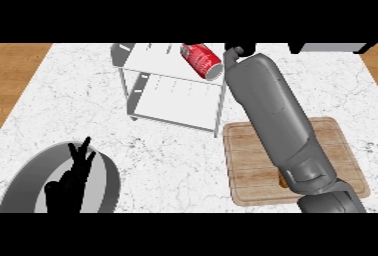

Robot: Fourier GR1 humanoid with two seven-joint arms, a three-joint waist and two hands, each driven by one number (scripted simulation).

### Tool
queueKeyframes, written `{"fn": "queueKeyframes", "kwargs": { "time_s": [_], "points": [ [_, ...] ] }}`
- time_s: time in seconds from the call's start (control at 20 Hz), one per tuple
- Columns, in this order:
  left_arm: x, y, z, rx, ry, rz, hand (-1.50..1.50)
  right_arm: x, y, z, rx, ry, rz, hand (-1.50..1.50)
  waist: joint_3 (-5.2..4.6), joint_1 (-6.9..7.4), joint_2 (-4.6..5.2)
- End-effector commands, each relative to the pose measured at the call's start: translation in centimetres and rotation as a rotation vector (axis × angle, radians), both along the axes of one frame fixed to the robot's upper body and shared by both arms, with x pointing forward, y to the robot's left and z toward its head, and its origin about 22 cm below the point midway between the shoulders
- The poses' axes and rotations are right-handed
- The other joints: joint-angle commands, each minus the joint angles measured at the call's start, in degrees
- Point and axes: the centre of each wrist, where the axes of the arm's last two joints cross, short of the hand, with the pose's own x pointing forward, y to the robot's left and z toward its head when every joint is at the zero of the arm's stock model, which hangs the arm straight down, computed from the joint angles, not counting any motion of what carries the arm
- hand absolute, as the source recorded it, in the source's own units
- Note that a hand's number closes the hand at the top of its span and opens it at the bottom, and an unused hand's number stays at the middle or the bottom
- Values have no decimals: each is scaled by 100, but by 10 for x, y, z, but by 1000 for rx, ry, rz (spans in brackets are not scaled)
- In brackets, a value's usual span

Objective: Pick the can from the cutting board and place it in the tiered basket

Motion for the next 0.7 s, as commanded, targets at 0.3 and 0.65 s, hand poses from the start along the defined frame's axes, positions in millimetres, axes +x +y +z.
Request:
{"fn": "queueKeyframes", "kwargs": {
  "time_s": [0.3, 0.65],
  "points": [
    [-3, 0, -18, -21, 50, 57, 0, -2, -126, 18, 105, -42, -321, -150, -152, -466, -51],
    [-9, -2, -16, -6, 44, 87, 0, -56, -228, 30, 117, -48, -316, -150, -146, -677, -79]
  ]
}}
